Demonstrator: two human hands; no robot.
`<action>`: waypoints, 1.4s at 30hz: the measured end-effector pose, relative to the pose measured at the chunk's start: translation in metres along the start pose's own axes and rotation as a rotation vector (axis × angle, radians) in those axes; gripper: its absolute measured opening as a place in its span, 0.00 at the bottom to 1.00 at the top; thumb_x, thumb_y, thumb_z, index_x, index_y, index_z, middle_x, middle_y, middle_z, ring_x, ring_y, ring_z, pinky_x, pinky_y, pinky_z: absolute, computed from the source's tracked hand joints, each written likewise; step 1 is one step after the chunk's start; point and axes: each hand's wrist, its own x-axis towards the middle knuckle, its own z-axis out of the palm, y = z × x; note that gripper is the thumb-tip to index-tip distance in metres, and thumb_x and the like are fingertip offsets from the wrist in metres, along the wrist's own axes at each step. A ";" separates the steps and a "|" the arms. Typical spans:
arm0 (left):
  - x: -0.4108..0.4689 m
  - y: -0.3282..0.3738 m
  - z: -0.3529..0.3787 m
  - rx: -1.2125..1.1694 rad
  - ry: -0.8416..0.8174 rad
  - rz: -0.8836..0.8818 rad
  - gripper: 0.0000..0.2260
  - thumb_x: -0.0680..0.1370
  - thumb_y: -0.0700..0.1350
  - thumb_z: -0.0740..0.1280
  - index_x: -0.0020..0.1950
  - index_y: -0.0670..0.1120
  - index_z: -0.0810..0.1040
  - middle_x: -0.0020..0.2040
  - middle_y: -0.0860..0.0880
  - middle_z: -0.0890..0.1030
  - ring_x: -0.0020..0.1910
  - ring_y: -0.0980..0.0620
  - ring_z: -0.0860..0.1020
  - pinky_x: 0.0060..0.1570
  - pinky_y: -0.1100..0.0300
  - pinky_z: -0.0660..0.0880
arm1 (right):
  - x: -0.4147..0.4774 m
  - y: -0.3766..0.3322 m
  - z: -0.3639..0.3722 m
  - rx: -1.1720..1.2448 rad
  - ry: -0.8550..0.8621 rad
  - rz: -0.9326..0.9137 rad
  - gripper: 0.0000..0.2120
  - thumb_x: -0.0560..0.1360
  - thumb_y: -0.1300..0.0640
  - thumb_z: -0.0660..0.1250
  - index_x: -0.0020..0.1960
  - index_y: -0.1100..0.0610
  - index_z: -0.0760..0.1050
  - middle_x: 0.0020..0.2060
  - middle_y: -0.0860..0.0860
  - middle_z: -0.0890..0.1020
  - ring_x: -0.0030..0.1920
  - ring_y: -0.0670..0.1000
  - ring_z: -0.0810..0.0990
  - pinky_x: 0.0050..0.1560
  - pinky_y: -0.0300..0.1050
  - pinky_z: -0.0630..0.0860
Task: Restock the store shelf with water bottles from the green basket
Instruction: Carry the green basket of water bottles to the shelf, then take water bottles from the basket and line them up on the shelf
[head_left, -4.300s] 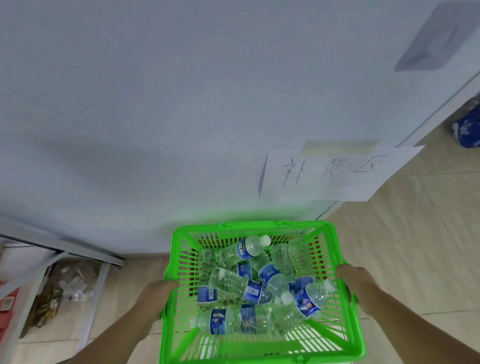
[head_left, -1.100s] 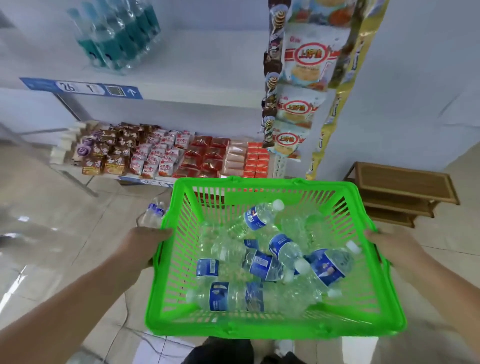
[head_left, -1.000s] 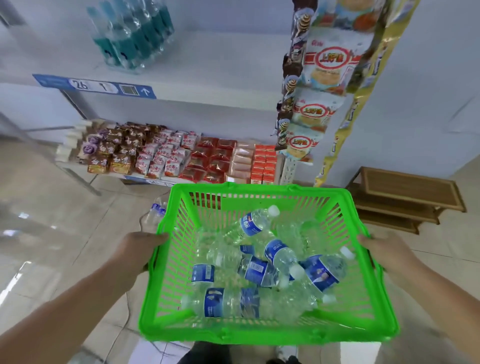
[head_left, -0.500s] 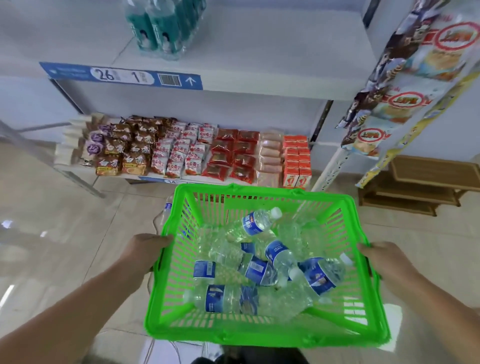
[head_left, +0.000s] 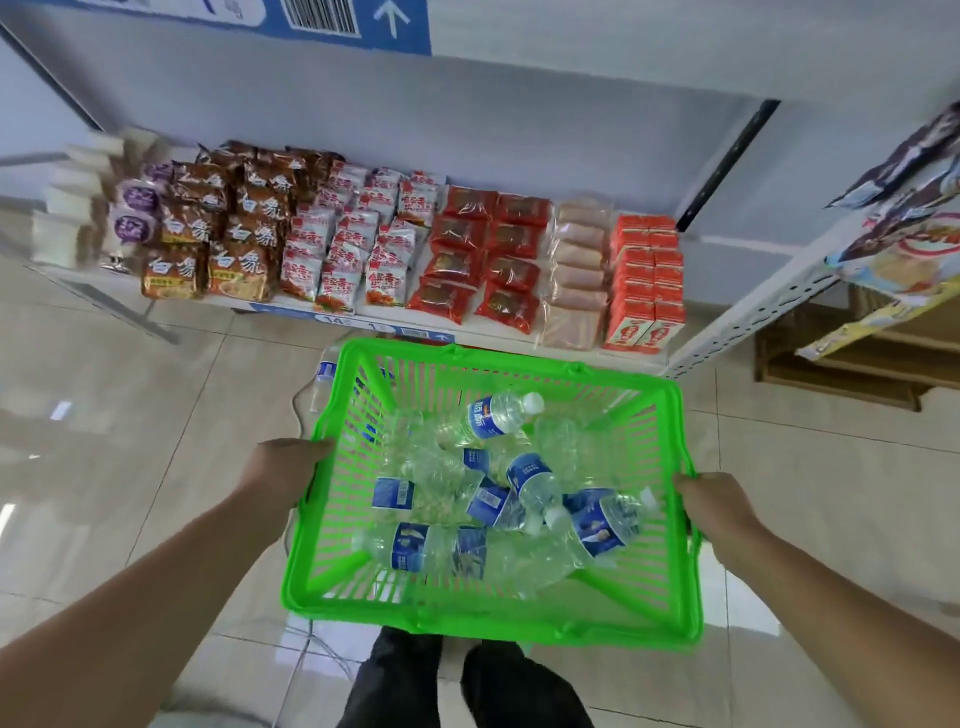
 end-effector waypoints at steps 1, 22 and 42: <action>0.020 0.000 0.008 -0.001 -0.007 -0.003 0.09 0.75 0.44 0.77 0.39 0.44 0.80 0.42 0.38 0.80 0.42 0.45 0.77 0.48 0.49 0.76 | 0.014 -0.004 0.013 0.016 0.014 0.009 0.12 0.79 0.58 0.65 0.42 0.66 0.81 0.37 0.62 0.82 0.34 0.56 0.78 0.36 0.46 0.70; 0.391 -0.127 0.217 0.087 -0.030 0.235 0.14 0.78 0.42 0.72 0.33 0.46 0.75 0.33 0.45 0.73 0.31 0.48 0.69 0.34 0.59 0.65 | 0.325 0.037 0.301 0.112 0.249 0.022 0.08 0.75 0.62 0.65 0.47 0.68 0.77 0.39 0.63 0.78 0.40 0.61 0.77 0.37 0.48 0.68; 0.448 -0.132 0.252 0.430 -0.019 0.349 0.06 0.76 0.43 0.70 0.46 0.41 0.83 0.38 0.43 0.79 0.42 0.41 0.79 0.44 0.51 0.76 | 0.367 0.049 0.346 -0.903 0.235 -0.871 0.32 0.70 0.58 0.67 0.74 0.54 0.68 0.70 0.56 0.73 0.73 0.60 0.66 0.75 0.57 0.60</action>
